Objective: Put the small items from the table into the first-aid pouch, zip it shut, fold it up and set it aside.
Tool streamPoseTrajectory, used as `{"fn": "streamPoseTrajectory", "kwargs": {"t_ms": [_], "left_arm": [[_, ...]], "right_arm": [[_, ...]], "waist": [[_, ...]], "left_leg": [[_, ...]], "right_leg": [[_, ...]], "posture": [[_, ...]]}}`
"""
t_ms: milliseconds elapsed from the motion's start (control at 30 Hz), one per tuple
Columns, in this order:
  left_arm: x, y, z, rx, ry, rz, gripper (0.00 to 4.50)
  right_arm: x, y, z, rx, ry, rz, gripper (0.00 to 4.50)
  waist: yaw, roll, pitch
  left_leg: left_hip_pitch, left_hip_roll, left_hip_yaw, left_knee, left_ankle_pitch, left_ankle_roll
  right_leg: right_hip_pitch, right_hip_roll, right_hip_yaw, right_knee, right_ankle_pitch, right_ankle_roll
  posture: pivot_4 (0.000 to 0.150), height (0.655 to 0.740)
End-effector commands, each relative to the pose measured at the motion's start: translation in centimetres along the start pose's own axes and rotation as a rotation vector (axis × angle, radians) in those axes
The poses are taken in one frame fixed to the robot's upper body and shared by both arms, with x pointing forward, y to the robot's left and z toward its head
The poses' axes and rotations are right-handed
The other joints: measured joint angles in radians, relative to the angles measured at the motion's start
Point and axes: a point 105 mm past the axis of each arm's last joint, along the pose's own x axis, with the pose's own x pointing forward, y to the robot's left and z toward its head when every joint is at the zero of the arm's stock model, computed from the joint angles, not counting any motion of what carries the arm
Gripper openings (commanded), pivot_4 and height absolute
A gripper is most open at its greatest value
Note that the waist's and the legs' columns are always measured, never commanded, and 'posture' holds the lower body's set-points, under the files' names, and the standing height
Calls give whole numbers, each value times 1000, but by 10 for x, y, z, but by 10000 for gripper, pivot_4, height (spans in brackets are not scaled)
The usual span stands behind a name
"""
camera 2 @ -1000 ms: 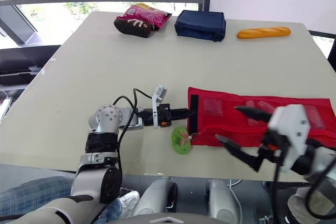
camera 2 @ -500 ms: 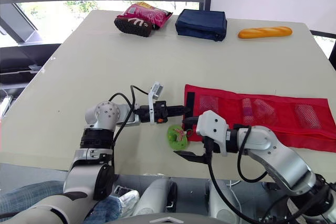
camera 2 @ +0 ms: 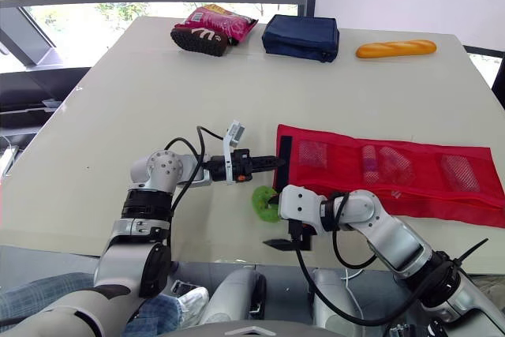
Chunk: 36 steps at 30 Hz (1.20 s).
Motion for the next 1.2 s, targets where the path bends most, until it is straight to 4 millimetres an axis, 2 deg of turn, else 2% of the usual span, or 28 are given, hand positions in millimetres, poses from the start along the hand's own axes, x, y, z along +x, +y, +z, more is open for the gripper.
{"fn": "streamPoseTrajectory", "kwargs": {"t_ms": [33,167,200,333,400,500,700,900,1200], "left_arm": [[-2,0,7,23,-29,4,0],[-2,1,7,23,-33,8,0],[-2,1,7,24,-35,8,0],[-4,2,6,18,-45,7,0],[-5,4,3,19,-43,12,0],[-6,6,2,34,-41,20,0],[-18,12,5,76,-52,47,0],[-34,24,8,94,-62,103,0],[-59,36,17,147,-62,184,0]], "right_arm": [[-4,-2,-9,24,32,-22,22266],[-10,-7,-6,20,17,-67,2276],[-11,-9,-6,19,12,-77,390],[-20,-14,-1,19,-6,-118,390],[-29,-17,10,45,-67,-153,390],[-47,-21,25,110,-162,-222,390],[-90,-20,32,328,-355,-418,390],[-127,-16,10,468,-376,-630,390],[-181,-19,-26,553,-355,-906,390]], "waist": [[0,0,0],[0,0,0],[0,0,0],[1,0,0],[1,0,0],[1,0,0],[-1,0,0],[-10,0,0],[-25,0,0]], "left_leg": [[0,0,0,0,0,0],[0,0,0,0,0,0],[0,0,0,0,0,0],[0,0,0,0,0,0],[0,0,0,0,0,0],[0,0,0,0,0,0],[0,1,-1,0,0,0],[0,2,1,0,0,0],[0,2,2,0,0,0]], "right_leg": [[0,0,0,0,0,0],[0,0,0,0,0,0],[0,0,0,0,0,0],[0,0,0,0,0,0],[0,0,0,0,0,0],[0,0,0,0,0,0],[0,0,0,1,0,0],[-1,1,1,1,-2,-3],[-2,1,2,2,-2,-2]], "posture": [[1500,7164],[1500,7164],[1500,7164],[1500,7164],[1500,7164],[1500,7164],[1500,7164],[1500,7164],[1500,7164]]}}
